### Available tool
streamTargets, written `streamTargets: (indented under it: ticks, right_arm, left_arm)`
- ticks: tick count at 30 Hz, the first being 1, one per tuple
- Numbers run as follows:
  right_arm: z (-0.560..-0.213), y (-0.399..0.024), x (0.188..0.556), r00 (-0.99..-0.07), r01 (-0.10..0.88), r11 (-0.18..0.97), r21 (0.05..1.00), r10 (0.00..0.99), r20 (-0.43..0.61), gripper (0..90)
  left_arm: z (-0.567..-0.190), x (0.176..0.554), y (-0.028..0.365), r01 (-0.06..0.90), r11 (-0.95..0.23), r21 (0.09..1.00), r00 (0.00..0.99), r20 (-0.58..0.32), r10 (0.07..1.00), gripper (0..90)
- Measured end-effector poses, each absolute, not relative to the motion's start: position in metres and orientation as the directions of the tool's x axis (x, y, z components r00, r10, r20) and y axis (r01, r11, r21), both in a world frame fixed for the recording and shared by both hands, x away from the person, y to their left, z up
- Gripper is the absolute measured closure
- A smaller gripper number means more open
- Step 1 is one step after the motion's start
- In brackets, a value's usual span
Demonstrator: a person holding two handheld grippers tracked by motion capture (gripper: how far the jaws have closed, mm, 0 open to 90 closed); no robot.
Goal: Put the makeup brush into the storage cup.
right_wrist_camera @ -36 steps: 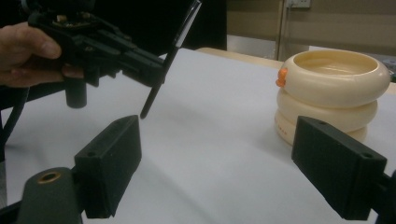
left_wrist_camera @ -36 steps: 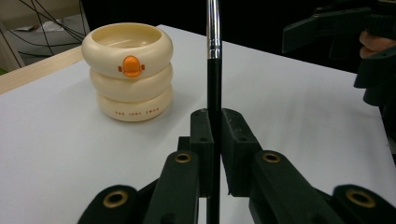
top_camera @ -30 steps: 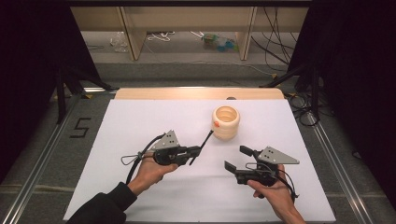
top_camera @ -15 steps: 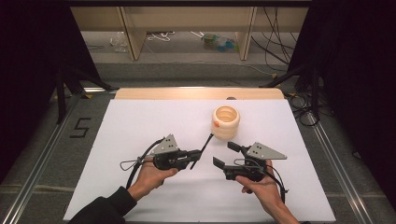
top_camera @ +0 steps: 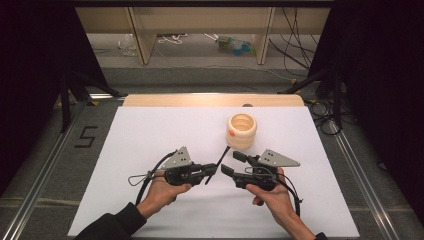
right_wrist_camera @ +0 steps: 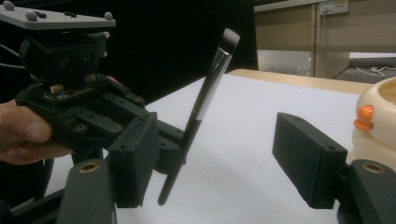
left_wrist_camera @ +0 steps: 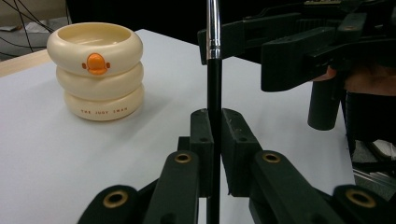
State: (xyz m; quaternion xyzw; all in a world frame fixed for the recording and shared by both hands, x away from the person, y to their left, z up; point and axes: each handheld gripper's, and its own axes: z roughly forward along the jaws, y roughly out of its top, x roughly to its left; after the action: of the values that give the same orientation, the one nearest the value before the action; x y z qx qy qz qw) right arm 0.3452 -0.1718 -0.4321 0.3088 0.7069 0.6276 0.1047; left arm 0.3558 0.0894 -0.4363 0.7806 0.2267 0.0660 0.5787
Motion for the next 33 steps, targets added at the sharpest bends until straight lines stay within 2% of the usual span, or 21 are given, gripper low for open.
streamTargets:
  ticks: [17,33]
  right_arm:
    - [-0.4326,-0.1642,0.3454,-0.814,0.332,0.02,0.943,0.511,0.276,58.1]
    - [-0.4329,-0.1634,0.3462,-0.824,0.35,0.003,0.937,0.477,0.306,71.6]
  left_arm:
    - [-0.4363,0.3501,0.0851,0.264,-0.234,0.936,0.897,-0.149,0.416,83.4]
    - [-0.4349,0.3462,0.0826,0.251,-0.236,0.939,0.904,-0.14,0.403,83.4]
